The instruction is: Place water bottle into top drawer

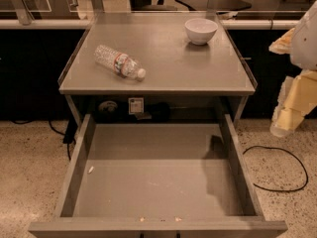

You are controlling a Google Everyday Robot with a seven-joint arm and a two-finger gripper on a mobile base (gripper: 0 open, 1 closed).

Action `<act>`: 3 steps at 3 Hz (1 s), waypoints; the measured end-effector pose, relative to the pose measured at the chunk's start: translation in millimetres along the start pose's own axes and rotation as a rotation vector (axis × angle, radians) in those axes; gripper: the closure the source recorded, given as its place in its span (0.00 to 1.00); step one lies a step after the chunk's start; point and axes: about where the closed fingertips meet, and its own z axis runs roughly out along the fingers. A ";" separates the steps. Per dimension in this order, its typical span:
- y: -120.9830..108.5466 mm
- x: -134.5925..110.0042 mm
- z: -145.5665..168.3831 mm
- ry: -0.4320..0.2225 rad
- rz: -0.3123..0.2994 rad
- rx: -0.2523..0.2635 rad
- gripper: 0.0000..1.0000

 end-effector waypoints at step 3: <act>-2.3 -47.6 9.2 -0.042 -0.077 0.023 0.00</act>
Offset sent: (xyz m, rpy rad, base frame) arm 0.0112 0.0303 -0.0013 -0.0009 -0.0285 0.0470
